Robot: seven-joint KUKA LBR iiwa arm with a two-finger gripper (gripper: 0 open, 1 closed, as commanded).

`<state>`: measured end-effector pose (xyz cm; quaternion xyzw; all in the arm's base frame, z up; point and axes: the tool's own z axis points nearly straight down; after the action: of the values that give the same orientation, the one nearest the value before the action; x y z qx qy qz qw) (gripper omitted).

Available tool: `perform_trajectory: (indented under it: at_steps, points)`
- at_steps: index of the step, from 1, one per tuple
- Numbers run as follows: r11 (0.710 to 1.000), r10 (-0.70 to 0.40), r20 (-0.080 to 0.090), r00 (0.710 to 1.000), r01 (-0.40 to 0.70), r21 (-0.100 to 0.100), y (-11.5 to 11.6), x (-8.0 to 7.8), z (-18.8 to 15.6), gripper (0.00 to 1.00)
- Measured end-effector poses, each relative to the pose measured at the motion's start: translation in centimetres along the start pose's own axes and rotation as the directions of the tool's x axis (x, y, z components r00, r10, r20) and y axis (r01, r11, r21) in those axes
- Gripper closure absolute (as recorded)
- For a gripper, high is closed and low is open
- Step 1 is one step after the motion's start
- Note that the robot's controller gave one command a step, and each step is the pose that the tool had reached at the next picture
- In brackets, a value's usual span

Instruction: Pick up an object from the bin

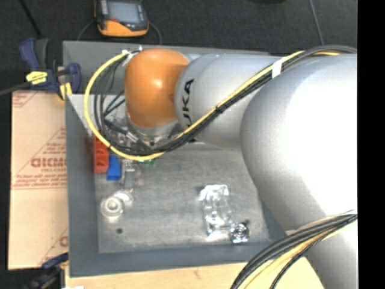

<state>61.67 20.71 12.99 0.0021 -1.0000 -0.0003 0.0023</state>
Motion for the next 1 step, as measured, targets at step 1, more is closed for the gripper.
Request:
perform_trajectory:
  at_steps: [1]
  points:
    - [0.967, -0.256, 0.007, 0.967, 0.256, 0.012, 2.04, -2.60, 5.85, 0.00]
